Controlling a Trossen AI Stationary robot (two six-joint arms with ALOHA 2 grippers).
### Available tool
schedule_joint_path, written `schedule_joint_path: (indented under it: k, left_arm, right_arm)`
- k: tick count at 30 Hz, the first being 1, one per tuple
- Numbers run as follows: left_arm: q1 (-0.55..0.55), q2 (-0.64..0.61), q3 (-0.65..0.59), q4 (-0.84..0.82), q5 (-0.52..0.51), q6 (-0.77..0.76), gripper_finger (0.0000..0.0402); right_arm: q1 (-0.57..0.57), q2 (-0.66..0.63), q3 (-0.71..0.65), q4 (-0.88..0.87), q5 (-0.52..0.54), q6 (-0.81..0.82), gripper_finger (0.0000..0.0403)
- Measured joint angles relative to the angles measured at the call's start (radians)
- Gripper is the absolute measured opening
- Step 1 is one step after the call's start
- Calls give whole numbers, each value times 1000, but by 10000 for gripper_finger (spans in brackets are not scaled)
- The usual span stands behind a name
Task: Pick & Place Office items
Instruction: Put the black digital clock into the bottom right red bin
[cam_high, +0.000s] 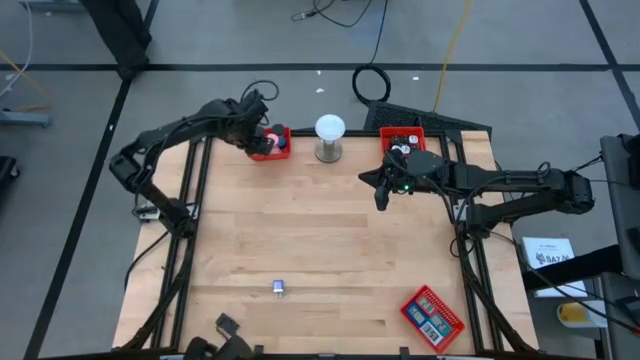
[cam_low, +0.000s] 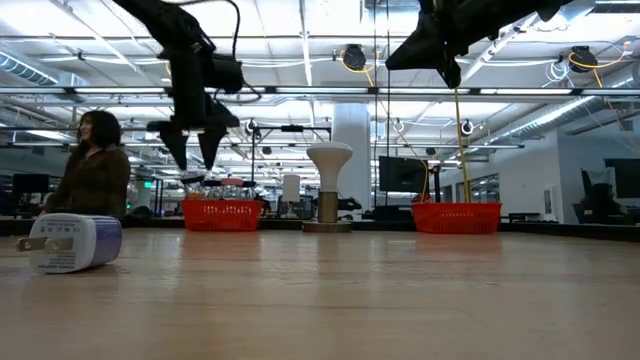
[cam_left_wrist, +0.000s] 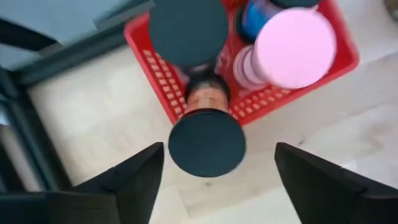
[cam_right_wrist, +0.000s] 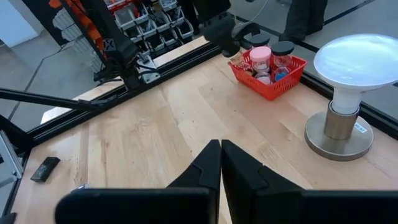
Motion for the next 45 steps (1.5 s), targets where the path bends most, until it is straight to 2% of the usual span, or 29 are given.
schedule_joint_path:
  k: [5, 11, 17, 22, 24, 30, 32, 42, 45]
  left_arm:
    - [-29, -104, 0, -1, -99, 6, 254]
    - [-75, -248, 0, -22, -84, 22, 192]
    - [-237, -394, 0, -2, -81, 49, 124]
    - [-359, -404, 0, -59, 40, -133, 81]
    - [-416, -402, 0, -85, 46, -182, 66]
    - [-678, -389, -2, -81, -124, -321, 6]
    - [-753, -391, -7, -78, -160, -412, 8]
    - [-1110, -386, -128, -74, -131, -923, 5]
    - [-1225, -389, -167, -73, -126, -991, 11]
  right_arm:
    - [0, 0, 0, 2, 2, -21, 4]
    - [0, 0, 0, 19, 3, -60, 4]
    - [0, 1, 0, 22, 4, -108, 4]
    - [0, 9, 0, 48, 3, -111, 4]
    - [0, 15, 0, 58, 2, -131, 4]
    - [0, 25, 1, 55, -2, -184, 4]
    - [0, 28, 1, 48, -3, -184, 4]
    - [0, 27, 1, 37, -4, -222, 4]
    - [0, 27, 1, 38, -4, -241, 4]
